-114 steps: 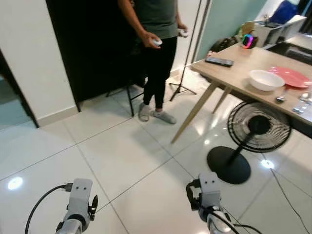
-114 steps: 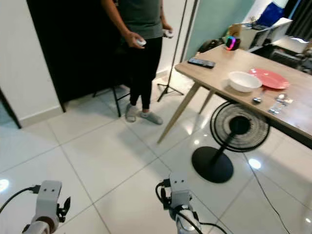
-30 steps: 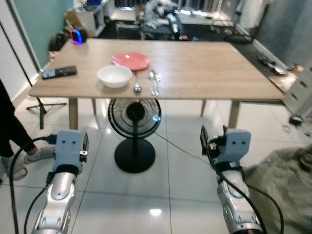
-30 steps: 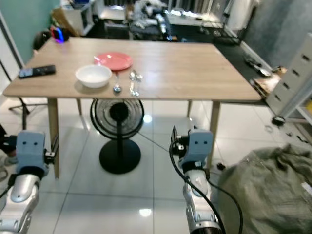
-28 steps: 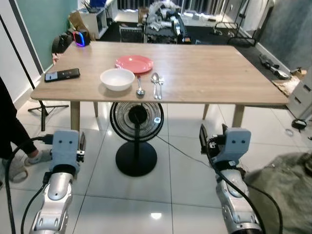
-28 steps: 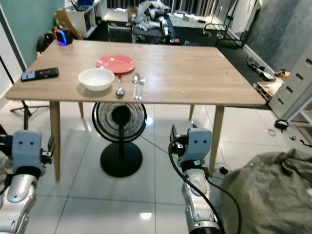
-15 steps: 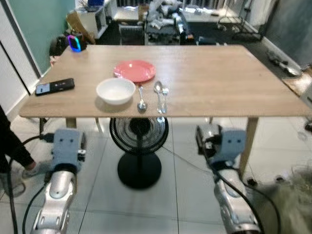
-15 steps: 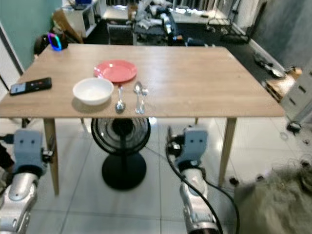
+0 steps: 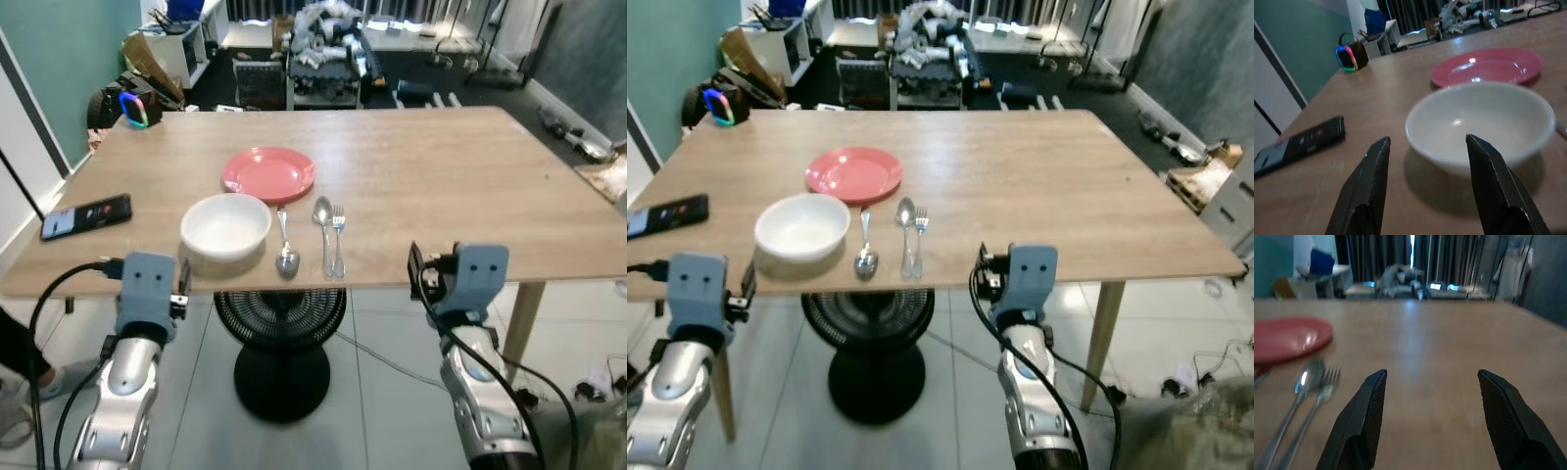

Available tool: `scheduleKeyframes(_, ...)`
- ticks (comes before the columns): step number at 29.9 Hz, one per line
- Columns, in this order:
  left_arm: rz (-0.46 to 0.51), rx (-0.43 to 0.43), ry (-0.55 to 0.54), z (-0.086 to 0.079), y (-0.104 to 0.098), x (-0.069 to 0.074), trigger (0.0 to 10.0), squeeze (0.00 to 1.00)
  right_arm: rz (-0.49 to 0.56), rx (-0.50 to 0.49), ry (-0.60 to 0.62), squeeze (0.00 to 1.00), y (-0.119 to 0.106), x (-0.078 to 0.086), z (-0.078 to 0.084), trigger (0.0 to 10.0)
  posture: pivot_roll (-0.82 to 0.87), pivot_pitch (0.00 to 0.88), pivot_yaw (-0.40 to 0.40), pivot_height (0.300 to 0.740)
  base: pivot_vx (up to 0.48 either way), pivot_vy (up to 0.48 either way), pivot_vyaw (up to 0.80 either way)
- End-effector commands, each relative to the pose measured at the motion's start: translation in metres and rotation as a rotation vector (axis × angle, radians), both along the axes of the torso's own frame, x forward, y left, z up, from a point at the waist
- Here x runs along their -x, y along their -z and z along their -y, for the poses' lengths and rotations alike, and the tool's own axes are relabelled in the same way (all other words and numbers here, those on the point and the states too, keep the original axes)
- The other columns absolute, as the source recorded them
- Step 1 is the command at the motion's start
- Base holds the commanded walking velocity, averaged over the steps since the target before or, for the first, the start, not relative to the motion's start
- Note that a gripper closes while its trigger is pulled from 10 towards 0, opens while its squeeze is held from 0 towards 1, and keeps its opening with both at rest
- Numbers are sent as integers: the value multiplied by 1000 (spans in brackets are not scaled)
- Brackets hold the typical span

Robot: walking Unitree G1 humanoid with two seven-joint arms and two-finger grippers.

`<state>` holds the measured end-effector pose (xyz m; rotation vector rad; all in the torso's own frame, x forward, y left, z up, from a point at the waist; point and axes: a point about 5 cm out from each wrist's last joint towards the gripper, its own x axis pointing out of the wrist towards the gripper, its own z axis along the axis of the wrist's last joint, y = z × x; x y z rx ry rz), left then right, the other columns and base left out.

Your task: Setting the table

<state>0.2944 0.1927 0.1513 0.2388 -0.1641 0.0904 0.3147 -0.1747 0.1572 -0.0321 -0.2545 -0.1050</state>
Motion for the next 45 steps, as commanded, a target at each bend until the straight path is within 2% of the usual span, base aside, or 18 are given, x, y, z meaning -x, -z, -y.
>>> scheduleKeyframes(1, -12, -8, 4, -2, 0, 1, 10000, 0, -5, -7, 1, 0, 0, 0, -2, 10000, 9, 6, 53, 740, 266, 0, 0)
scheduleKeyframes(3, 1, -18, 35, 2, -4, 1, 10000, 0, 2, -2, 5, 0, -2, 0, -1, 10000, 9, 7, 53, 740, 133, 0, 0)
scheduleKeyframes(5, 24, -70, 107, 11, -14, 2, 10000, 0, 20, 11, 14, 0, -9, -1, 2, 10000, 10, 7, 54, 740, 0, 0, 0)
scheduleKeyframes(12, -7, 27, 269, 23, -33, 4, 10000, 0, 27, 62, -26, 0, -22, -6, 3, 10000, 15, 11, 54, 740, 0, 0, 0)
scheduleKeyframes(16, -16, 23, 323, 27, -39, 5, 10000, 0, 11, 81, -46, 0, -23, -7, 2, 10000, 16, 12, 54, 740, 0, 0, 0)
scheduleKeyframes(22, -60, 21, 381, 31, -50, 6, 10000, 0, -90, 178, -142, 0, -19, -10, -2, 10000, 18, 17, 51, 740, 0, 0, 0)
scheduleKeyframes(26, -77, 38, 365, 26, -56, 5, 10000, 0, -149, 172, -205, 0, -22, -8, -6, 10000, 19, 22, 47, 740, 0, 0, 0)
scheduleKeyframes(28, -91, 25, 334, 21, -58, 2, 10000, 0, -177, 131, -252, 0, -21, -6, -15, 10000, 24, 24, 44, 740, 0, 0, 0)
scheduleKeyframes(31, -121, 7, 267, 14, -58, -2, 10000, 0, -204, 119, -294, 0, -17, -4, -29, 10000, 31, 30, 41, 740, 0, 0, 0)
scheduleKeyframes(33, -133, 19, 245, 13, -59, -5, 10000, 0, -240, 132, -327, 0, -10, -1, -44, 10000, 35, 34, 40, 740, 0, 0, 0)
scheduleKeyframes(34, -133, 19, 245, 13, -59, -5, 10000, 0, -240, 132, -327, 0, -10, -1, -44, 10000, 35, 34, 40, 740, 0, 0, 0)
scheduleKeyframes(35, -140, 29, 235, 14, -60, -6, 10000, 0, -269, 131, -335, 0, -5, 1, -53, 10000, 37, 39, 44, 740, 0, 0, 0)
scheduleKeyframes(36, -140, 29, 235, 14, -60, -6, 10000, 0, -269, 131, -335, 0, -5, 1, -53, 10000, 37, 39, 44, 740, 0, 0, 0)
scheduleKeyframes(37, -151, 29, 226, 17, -60, -8, 10000, 0, -303, 121, -331, 0, 3, 2, -62, 10000, 38, 48, 43, 740, 0, 0, 0)
scheduleKeyframes(39, -158, 37, 221, 22, -62, -11, 10000, 0, -350, 89, -300, 0, 13, 2, -70, 10000, 47, 57, 42, 740, 0, 0, 0)
scheduleKeyframes(42, -160, 43, 237, 32, -65, -14, 10000, 0, -400, 17, -195, 0, 25, -5, -68, 10000, 55, 79, 48, 740, 0, 0, 0)
scheduleKeyframes(45, -165, 26, 256, 37, -65, -15, 10000, 0, -408, -6, -159, 0, 26, -10, -65, 10000, 59, 89, 50, 740, 0, 0, 0)
